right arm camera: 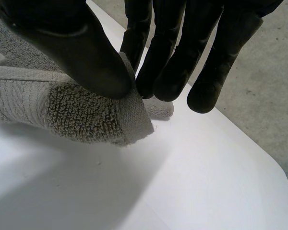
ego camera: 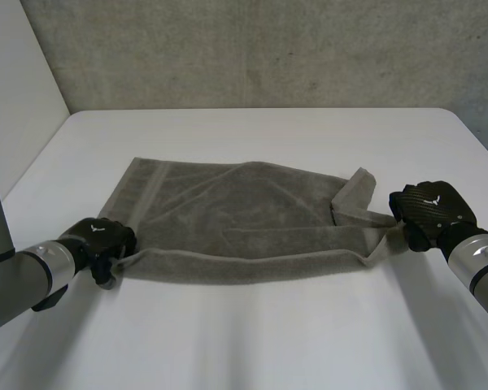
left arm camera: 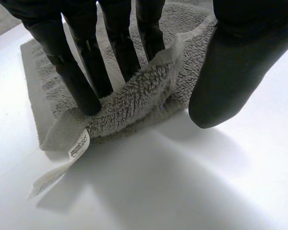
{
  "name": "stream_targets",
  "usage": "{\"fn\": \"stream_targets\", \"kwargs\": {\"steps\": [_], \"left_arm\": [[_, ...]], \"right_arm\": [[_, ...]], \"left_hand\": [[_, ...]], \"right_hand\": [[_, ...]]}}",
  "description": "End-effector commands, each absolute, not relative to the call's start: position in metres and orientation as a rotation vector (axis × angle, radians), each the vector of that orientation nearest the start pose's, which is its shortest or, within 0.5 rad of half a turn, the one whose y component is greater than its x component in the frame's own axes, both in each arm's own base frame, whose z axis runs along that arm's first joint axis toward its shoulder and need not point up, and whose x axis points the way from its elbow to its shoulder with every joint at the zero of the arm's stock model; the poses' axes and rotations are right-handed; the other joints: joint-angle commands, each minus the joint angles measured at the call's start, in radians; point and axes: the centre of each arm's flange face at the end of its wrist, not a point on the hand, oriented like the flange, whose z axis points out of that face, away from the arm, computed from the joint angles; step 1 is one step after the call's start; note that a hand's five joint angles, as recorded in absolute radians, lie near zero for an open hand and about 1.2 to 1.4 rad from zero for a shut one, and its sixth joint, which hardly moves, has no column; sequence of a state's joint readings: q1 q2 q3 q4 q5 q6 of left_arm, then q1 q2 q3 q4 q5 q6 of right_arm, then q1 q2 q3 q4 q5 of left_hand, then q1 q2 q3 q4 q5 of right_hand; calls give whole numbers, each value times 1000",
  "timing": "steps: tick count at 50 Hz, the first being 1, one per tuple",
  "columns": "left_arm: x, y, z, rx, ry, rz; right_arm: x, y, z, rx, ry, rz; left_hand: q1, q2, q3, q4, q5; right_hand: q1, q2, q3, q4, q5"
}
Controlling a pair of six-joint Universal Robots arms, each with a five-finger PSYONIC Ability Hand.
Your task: Fold the towel.
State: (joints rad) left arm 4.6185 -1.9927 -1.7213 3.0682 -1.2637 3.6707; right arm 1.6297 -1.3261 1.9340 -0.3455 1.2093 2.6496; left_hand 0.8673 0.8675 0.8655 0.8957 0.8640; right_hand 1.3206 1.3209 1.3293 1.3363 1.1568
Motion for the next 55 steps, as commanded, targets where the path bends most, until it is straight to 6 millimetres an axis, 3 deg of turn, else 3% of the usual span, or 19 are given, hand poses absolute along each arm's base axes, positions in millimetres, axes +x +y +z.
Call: {"fn": "stream_targets", "kwargs": {"steps": [1, 8, 15, 17, 18, 19, 20, 21, 22, 23, 24, 25, 30, 37, 44, 50, 52, 54, 55], "left_arm": [[-183, -286, 137, 1051, 2615, -1521], [-182, -286, 139, 1041, 2594, -1548], [-181, -283, 165, 1021, 2485, -1675], [-177, -279, 189, 982, 2404, -1766], [-177, -279, 189, 982, 2404, -1767], [-174, -276, 204, 954, 2357, -1822], [-174, -276, 204, 954, 2356, -1823], [-173, -272, 220, 914, 2316, -1891], [-171, -268, 237, 863, 2280, -1966], [-171, -268, 237, 862, 2279, -1967], [-169, -264, 254, 801, 2248, -2044], [-165, -260, 270, 732, 2217, -2121], [-155, -249, 304, 588, 2152, -2268], [-153, -230, 307, 560, 2203, -2242], [-157, -215, 294, 614, 2299, -2206], [-153, -222, 292, 612, 2313, -2194], [-152, -235, 285, 615, 2336, -2178], [-154, -247, 275, 628, 2362, -2162], [-154, -247, 275, 628, 2362, -2161]], "right_arm": [[181, -283, 163, -993, 2246, -1926], [181, -282, 176, -993, 2214, -1979], [178, -277, 206, -986, 2162, -2075], [177, -274, 216, -985, 2154, -2093], [177, -270, 226, -988, 2144, -2099], [176, -266, 238, -988, 2135, -2113], [176, -266, 238, -988, 2135, -2113], [176, -261, 252, -984, 2122, -2122], [176, -261, 252, -984, 2121, -2122], [176, -257, 264, -983, 2114, -2122], [176, -253, 274, -986, 2115, -2113], [176, -253, 274, -986, 2115, -2113], [165, -248, 307, -964, 2174, -2086], [157, -238, 308, -1004, 2264, -1955], [161, -221, 317, -1085, 2162, -1907], [153, -230, 324, -1079, 2134, -1944], [153, -233, 324, -1088, 2118, -1953], [158, -253, 316, -1144, 2067, -1958], [158, -254, 316, -1144, 2067, -1958]], "left_hand": [[18, 17, 19, -11, -154], [529, 529, 531, 501, 358], [529, 529, 531, 501, 358], [529, 529, 531, 501, 358], [529, 529, 531, 501, 358], [529, 529, 531, 501, 358], [529, 529, 531, 501, 358], [529, 529, 531, 501, 358], [529, 529, 531, 501, 358], [529, 529, 531, 501, 358], [529, 529, 531, 501, 358], [529, 529, 531, 501, 358], [529, 529, 531, 501, 358], [529, 529, 531, 501, 358], [529, 529, 531, 501, 358], [529, 529, 531, 501, 358], [529, 529, 531, 501, 358], [529, 529, 531, 501, 358], [529, 529, 531, 501, 358]], "right_hand": [[76, 75, 67, 60, 65], [76, 75, 67, 60, 65], [76, 75, 67, 60, 65], [76, 75, 67, 60, 65], [76, 75, 67, 60, 65], [76, 75, 67, 60, 65], [76, 75, 67, 60, 65], [76, 75, 67, 60, 65], [76, 75, 67, 60, 65], [76, 75, 67, 60, 65], [76, 75, 67, 60, 65], [76, 75, 67, 60, 65], [76, 75, 67, 60, 65], [76, 75, 67, 60, 65], [76, 75, 67, 60, 65], [76, 75, 67, 60, 65], [76, 75, 67, 60, 65], [76, 75, 67, 60, 65], [76, 75, 67, 60, 65]]}}
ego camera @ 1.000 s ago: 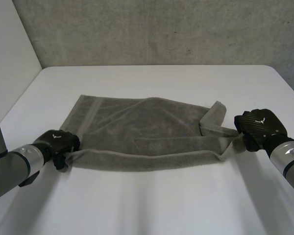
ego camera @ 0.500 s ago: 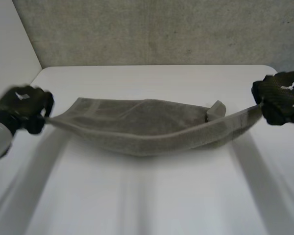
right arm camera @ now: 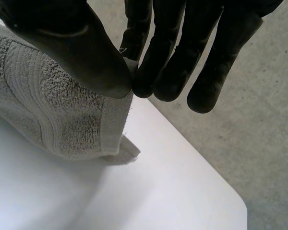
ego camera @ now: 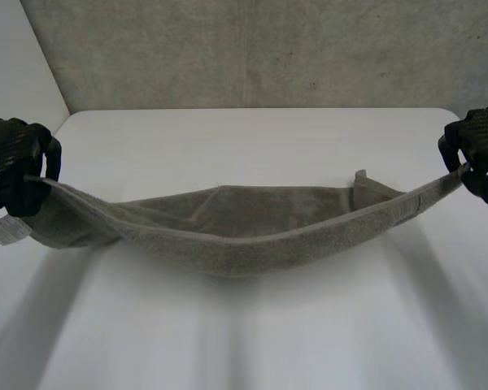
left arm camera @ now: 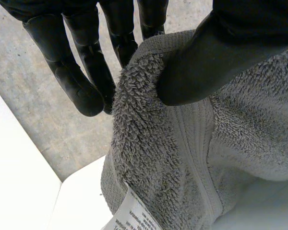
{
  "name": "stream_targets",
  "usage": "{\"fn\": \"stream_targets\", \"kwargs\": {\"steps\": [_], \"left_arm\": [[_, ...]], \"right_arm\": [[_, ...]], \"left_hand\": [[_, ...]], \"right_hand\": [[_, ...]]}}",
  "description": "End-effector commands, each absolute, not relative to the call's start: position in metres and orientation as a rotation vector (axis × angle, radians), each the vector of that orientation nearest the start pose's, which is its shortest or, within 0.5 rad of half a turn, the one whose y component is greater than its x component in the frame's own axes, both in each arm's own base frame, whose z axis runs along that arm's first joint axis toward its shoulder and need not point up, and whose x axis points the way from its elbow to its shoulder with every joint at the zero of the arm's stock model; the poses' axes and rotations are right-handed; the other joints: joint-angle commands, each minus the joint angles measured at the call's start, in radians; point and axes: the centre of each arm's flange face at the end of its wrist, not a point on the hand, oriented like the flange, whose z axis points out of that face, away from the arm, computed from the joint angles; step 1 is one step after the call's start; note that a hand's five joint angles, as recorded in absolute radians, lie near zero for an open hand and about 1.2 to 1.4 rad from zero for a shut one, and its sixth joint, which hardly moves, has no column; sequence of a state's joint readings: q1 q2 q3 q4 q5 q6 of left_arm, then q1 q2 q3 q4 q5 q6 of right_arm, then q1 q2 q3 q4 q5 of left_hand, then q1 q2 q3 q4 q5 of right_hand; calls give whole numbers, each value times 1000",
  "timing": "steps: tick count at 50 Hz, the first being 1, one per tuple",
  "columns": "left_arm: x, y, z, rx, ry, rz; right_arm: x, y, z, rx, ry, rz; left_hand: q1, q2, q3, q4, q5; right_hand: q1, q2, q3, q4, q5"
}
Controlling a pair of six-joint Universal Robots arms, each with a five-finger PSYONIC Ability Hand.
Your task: Fold the towel.
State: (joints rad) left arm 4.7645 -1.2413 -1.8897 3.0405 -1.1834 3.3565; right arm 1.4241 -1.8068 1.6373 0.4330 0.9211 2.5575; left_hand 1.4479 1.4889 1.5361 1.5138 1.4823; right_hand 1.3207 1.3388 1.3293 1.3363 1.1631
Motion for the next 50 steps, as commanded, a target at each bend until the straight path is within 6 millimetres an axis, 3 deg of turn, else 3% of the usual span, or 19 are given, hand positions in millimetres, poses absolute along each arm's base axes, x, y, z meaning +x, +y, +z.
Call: {"fn": "stream_targets", "kwargs": {"steps": [1, 5, 8, 10, 11, 12, 13, 14, 16, 22, 27, 32, 35, 37, 39, 40, 42, 47, 50], "left_arm": [[-157, -260, 270, 647, 2357, -2173], [-187, -294, 269, 779, 2316, -2249], [-201, -305, 277, 825, 2269, -2300], [-216, -329, 318, 802, 2084, -2445], [-216, -329, 318, 802, 2083, -2445], [-216, -336, 348, 735, 1958, -2531], [-213, -341, 377, 650, 1838, -2606], [-213, -341, 377, 650, 1837, -2607], [-206, -343, 427, 472, 1633, -2758], [-203, -342, 450, 319, 1566, -2907], [-202, -347, 423, 289, 1725, -2872], [-205, -347, 345, 362, 2010, -2696], [-204, -345, 324, 388, 2075, -2655], [-203, -336, 284, 442, 2192, -2583], [-202, -330, 267, 469, 2233, -2558], [-201, -324, 250, 492, 2274, -2533], [-198, -317, 235, 512, 2312, -2510], [-189, -296, 209, 580, 2345, -2464], [-182, -281, 208, 631, 2324, -2446]], "right_arm": [[167, -265, 312, -1198, 2012, -1974], [189, -288, 316, -1279, 1898, -2068], [205, -319, 337, -1266, 1815, -2252], [209, -336, 355, -1220, 1761, -2394], [214, -348, 376, -1149, 1676, -2547], [222, -350, 401, -1051, 1543, -2683], [222, -350, 402, -1050, 1542, -2684], [227, -349, 423, -935, 1419, -2773], [227, -349, 437, -810, 1323, -2823], [212, -339, 462, -595, 1220, -2779], [210, -344, 436, -652, 1344, -2676], [212, -346, 410, -744, 1423, -2610], [212, -347, 384, -797, 1512, -2541], [212, -347, 367, -825, 1564, -2491], [212, -341, 328, -898, 1664, -2368], [212, -341, 328, -898, 1665, -2368], [210, -331, 288, -981, 1751, -2226], [207, -304, 253, -1113, 1806, -2095], [200, -283, 269, -1170, 1772, -2174]], "left_hand": [[-52, -93, -140, -118, -261], [-52, -93, -140, -118, -261], [-52, -93, -140, -118, -261], [-52, -93, -140, -118, -261], [-52, -93, -140, -118, -261], [-52, -93, -140, -118, -261], [-52, -93, -140, -118, -261], [-52, -93, -140, -118, -261], [-52, -93, -140, -118, -261], [-52, -93, -140, -118, -261], [-52, -93, -140, -118, -261], [-52, -93, -140, -118, -261], [-52, -93, -140, -118, -261], [-52, -93, -140, -118, -261], [-52, -93, -140, -118, -261], [-52, -93, -140, -118, -261], [-52, -93, -140, -118, -261], [-52, -93, -140, -118, -261], [-52, -93, -140, -118, -261]], "right_hand": [[76, 57, 67, 60, 59], [76, 57, 67, 60, 59], [76, 57, 67, 60, 59], [76, 57, 67, 60, 59], [76, 57, 67, 60, 59], [76, 57, 67, 60, 59], [76, 57, 67, 60, 59], [76, 57, 67, 60, 59], [76, 57, 67, 60, 59], [76, 57, 67, 60, 59], [76, 57, 67, 60, 59], [76, 57, 67, 60, 59], [76, 57, 67, 60, 59], [76, 57, 67, 60, 59], [76, 57, 67, 60, 59], [76, 57, 67, 60, 59], [76, 57, 67, 60, 59], [76, 57, 67, 60, 59], [76, 57, 67, 60, 59]]}}
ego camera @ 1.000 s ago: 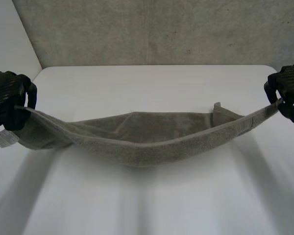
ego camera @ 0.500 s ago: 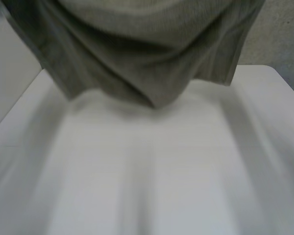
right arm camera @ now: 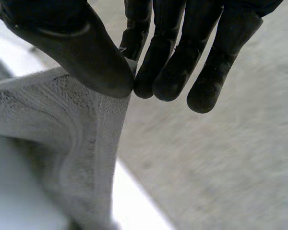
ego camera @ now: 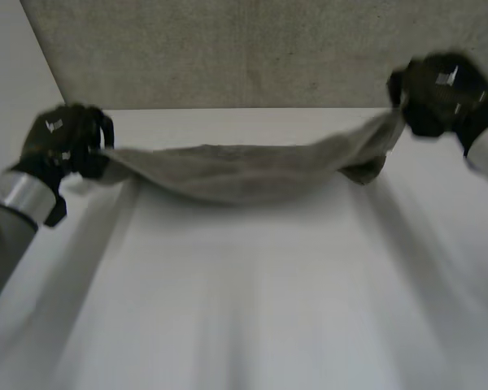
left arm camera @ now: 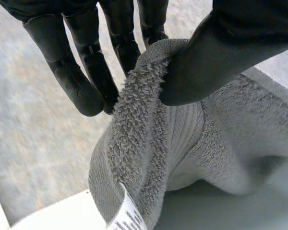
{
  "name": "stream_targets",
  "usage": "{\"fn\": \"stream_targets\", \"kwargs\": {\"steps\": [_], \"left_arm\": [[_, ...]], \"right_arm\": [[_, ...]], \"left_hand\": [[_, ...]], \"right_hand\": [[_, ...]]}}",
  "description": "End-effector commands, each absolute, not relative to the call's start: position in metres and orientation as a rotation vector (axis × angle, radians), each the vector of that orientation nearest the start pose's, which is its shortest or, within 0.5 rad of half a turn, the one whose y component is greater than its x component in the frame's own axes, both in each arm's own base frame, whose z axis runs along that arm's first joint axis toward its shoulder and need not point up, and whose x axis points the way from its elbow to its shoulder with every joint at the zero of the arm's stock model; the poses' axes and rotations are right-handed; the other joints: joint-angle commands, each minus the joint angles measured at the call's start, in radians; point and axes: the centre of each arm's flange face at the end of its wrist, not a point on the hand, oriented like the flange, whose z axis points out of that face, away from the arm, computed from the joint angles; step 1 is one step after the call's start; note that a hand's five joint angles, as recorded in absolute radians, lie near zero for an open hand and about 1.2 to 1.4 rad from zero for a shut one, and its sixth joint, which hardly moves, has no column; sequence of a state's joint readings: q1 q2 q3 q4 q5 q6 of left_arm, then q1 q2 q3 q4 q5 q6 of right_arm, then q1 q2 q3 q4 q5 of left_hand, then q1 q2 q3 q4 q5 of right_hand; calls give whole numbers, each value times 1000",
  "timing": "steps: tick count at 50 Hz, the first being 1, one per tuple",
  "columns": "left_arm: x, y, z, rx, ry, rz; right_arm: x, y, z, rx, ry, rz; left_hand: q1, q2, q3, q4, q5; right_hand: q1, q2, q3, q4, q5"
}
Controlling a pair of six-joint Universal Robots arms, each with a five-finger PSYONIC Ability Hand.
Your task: Fold the towel.
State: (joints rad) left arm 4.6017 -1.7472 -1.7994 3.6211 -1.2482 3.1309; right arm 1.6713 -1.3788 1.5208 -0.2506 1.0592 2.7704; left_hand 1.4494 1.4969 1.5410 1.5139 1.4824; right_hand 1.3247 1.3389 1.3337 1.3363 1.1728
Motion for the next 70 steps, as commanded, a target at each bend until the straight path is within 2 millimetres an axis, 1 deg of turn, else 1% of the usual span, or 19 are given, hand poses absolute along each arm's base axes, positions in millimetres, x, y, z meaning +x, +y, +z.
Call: {"fn": "stream_targets", "kwargs": {"steps": [1, 3, 9, 16, 21, 26, 31, 34, 36, 42, 45, 48, 49, 50, 52, 58, 59, 64, 70], "left_arm": [[-179, -274, 213, 654, 2288, -2458], [-174, -269, 221, 660, 2239, -2475], [-150, -252, 256, 595, 2083, -2528], [-139, -240, 279, 547, 2108, -2509], [-139, -239, 285, 520, 2185, -2506], [-140, -248, 281, 520, 2231, -2487], [-156, -273, 263, 575, 2387, -2423], [-183, -303, 238, 621, 2540, -2311], [-186, -313, 233, 611, 2546, -2261], [-188, -350, 237, 706, 2381, -2094], [-192, -356, 244, 744, 2319, -2080], [-204, -364, 268, 781, 2174, -2120], [-206, -366, 282, 760, 2111, -2156], [-210, -367, 296, 739, 2054, -2207], [-211, -369, 311, 705, 1984, -2270], [-223, -353, 370, 617, 1616, -2591], [-223, -353, 370, 617, 1616, -2592], [-221, -351, 369, 573, 1520, -2675], [-217, -350, 327, 602, 1667, -2587]], "right_arm": [[200, -283, 269, -1170, 1771, -2175], [186, -267, 289, -1161, 1765, -2270], [159, -254, 316, -1108, 1813, -2384], [131, -244, 349, -1094, 1834, -2467], [127, -243, 355, -1017, 1887, -2371], [124, -255, 339, -962, 1979, -2249], [144, -268, 317, -1032, 2055, -2089], [167, -281, 296, -1175, 2145, -1989], [183, -297, 280, -1356, 2242, -1954], [202, -316, 265, -1559, 2349, -1927], [211, -332, 277, -1563, 2362, -2026], [211, -350, 306, -1478, 2323, -2217], [215, -356, 327, -1403, 2250, -2352], [215, -356, 327, -1402, 2249, -2353], [218, -367, 365, -1149, 2060, -2615], [216, -373, 400, -875, 1799, -2841], [215, -370, 407, -863, 1755, -2875], [215, -367, 399, -906, 1773, -2831], [223, -364, 359, -1051, 1831, -2641]], "left_hand": [[-53, -101, -145, -118, -261], [-53, -101, -145, -118, -261], [-53, -101, -145, -118, -261], [-53, -101, -145, -118, -261], [-53, -101, -145, -118, -261], [-53, -101, -145, -118, -261], [-53, -101, -145, -118, -261], [-53, -101, -145, -118, -261], [-53, -101, -145, -118, -261], [-53, -101, -145, -118, -261], [-53, -101, -145, -118, -261], [-53, -101, -145, -118, -261], [-53, -101, -145, -118, -261], [-53, -101, -145, -118, -261], [-53, -101, -145, -118, -261], [-53, -101, -145, -118, -261], [-53, -101, -145, -118, -261], [-53, -101, -145, -118, -261], [-53, -101, -145, -118, -261]], "right_hand": [[72, 57, 63, 60, 49], [72, 57, 63, 60, 49], [72, 57, 63, 60, 49], [72, 57, 63, 60, 49], [72, 57, 63, 60, 49], [72, 57, 63, 60, 49], [72, 57, 63, 60, 49], [72, 57, 63, 60, 49], [72, 57, 63, 60, 49], [72, 57, 63, 60, 49], [72, 57, 63, 60, 49], [72, 57, 63, 60, 49], [72, 57, 63, 60, 49], [72, 57, 63, 60, 49], [72, 57, 63, 60, 49], [72, 57, 63, 60, 49], [72, 57, 63, 60, 49], [72, 57, 63, 60, 49], [72, 57, 63, 60, 49]]}}
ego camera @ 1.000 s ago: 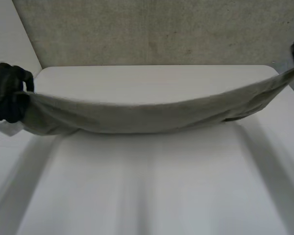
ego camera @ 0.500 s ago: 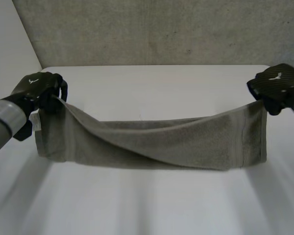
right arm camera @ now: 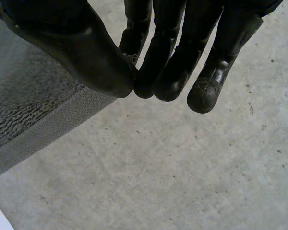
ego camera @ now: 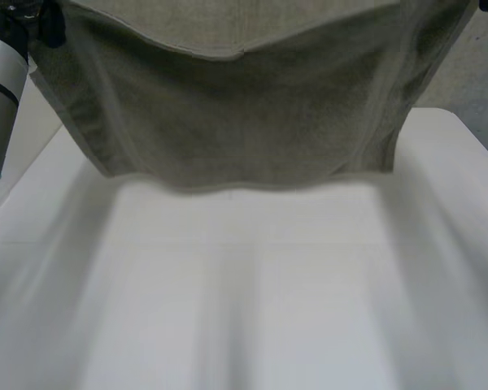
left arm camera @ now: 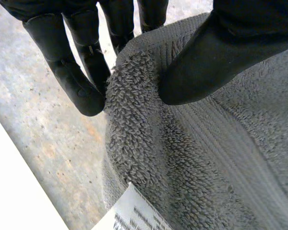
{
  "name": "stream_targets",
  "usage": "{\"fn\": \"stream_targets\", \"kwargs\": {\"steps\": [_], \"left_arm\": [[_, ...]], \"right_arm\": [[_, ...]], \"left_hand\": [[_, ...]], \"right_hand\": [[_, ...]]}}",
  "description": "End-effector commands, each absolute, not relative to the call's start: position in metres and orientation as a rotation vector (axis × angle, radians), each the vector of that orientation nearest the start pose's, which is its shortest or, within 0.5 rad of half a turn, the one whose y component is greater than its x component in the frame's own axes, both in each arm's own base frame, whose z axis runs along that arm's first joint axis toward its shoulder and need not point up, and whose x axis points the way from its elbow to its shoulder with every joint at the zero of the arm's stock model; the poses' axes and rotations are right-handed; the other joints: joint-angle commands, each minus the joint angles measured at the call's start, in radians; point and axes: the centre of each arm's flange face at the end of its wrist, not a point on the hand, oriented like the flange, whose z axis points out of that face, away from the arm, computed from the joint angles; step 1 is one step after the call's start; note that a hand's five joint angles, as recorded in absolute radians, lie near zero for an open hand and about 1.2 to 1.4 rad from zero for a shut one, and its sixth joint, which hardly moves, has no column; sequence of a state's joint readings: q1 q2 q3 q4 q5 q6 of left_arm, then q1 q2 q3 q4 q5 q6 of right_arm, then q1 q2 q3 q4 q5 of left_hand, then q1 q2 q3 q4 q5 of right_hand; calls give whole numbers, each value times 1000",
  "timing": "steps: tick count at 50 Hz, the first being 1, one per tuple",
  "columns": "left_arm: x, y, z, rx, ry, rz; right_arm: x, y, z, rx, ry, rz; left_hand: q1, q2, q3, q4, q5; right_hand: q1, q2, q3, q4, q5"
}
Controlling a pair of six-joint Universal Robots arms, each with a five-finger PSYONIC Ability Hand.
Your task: Fold the towel.
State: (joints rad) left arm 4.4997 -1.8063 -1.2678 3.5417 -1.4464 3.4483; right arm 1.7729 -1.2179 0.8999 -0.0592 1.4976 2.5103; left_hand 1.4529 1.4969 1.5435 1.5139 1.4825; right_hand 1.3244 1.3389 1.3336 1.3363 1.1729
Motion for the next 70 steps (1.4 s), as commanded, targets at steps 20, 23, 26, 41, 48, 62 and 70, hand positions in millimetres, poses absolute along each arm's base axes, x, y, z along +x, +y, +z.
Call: {"fn": "stream_targets", "kwargs": {"steps": [20, 23, 26, 41, 48, 62, 70], "left_arm": [[-189, -257, 233, 788, 2076, -2336], [-182, -243, 239, 753, 2077, -2361], [-178, -238, 243, 717, 2088, -2375], [-173, -255, 210, 734, 2367, -2305], [-183, -290, 178, 860, 2430, -2163], [-192, -357, 145, 818, 2398, -2013], [-208, -388, 141, 849, 2331, -2072]], "right_arm": [[169, -303, 290, -1204, 2030, -2272], [158, -285, 299, -1190, 2022, -2294], [143, -273, 306, -1166, 2046, -2312], [141, -280, 268, -1199, 2056, -2065], [159, -310, 234, -1282, 2121, -1923], [187, -381, 185, -1340, 2346, -1899], [205, -407, 175, -1267, 2385, -1963]], "left_hand": [[-57, -101, -147, -118, -261], [-57, -101, -147, -118, -261], [-57, -101, -147, -118, -261], [-57, -101, -147, -118, -261], [-57, -101, -147, -118, -261], [-57, -101, -147, -118, -261], [-57, -101, -147, -118, -261]], "right_hand": [[72, 57, 63, 60, 49], [72, 57, 63, 60, 49], [72, 57, 63, 60, 49], [72, 57, 63, 60, 49], [72, 57, 63, 60, 49], [72, 57, 63, 60, 49], [72, 57, 63, 60, 49]]}}
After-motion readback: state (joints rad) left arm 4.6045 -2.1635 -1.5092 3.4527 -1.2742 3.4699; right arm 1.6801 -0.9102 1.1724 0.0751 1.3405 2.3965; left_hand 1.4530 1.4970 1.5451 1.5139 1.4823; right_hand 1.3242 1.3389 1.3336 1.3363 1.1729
